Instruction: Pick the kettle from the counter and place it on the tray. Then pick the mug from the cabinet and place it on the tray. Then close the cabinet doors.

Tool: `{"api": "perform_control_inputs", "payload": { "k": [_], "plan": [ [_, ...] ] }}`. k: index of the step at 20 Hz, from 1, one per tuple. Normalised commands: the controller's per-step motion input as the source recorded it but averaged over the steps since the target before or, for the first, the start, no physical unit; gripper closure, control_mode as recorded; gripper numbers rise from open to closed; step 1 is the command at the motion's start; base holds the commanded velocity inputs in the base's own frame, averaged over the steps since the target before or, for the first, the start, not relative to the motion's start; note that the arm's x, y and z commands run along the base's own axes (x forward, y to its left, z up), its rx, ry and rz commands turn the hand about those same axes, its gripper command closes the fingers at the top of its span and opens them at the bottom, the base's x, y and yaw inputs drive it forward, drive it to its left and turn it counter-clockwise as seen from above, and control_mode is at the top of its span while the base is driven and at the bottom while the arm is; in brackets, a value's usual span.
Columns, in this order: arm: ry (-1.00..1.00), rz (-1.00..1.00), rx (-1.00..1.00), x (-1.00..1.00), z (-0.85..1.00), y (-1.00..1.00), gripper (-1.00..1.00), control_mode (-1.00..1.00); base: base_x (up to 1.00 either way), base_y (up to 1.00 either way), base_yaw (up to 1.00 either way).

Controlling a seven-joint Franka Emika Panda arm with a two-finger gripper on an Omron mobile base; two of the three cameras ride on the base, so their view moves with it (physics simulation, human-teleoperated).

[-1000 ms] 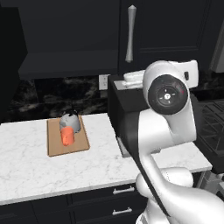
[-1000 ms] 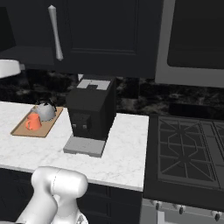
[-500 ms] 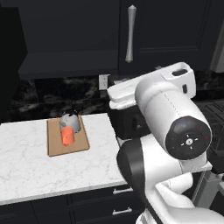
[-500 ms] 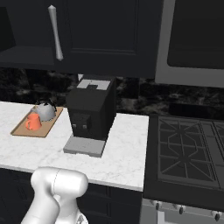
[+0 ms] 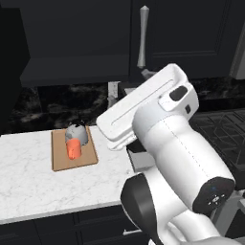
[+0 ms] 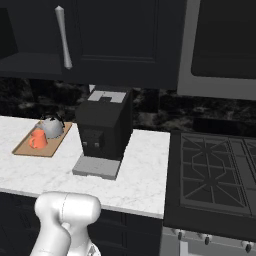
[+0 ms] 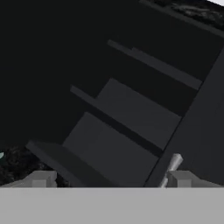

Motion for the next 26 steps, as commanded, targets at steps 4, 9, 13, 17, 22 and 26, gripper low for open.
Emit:
{"api": "perform_control_inputs", "payload": {
  "k": [4,9,13,17,22,26],
  "plan": [
    [-0.06,0.2,-0.21,-0.35,0.03,0.52,-1.0,-1.0,0.0,0.0,0.0],
    [-0.01,0.17,-0.19,-0.45,0.0,0.55,-1.0,-1.0,0.0,0.0,0.0],
    [-0.02,0.14,-0.19,-0.46,0.0,0.63,-1.0,-1.0,0.0,0.0,0.0],
    [-0.01,0.02,-0.28,-0.47,0.0,0.51,-1.0,-1.0,0.0,0.0,0.0],
    [0.0,0.0,-0.39,-0.46,0.0,0.38,-1.0,-1.0,0.0,0.0,0.0],
    [0.02,0.03,-0.41,-0.29,-0.08,0.31,-1.0,-1.0,0.0,0.0,0.0]
  ]
}}
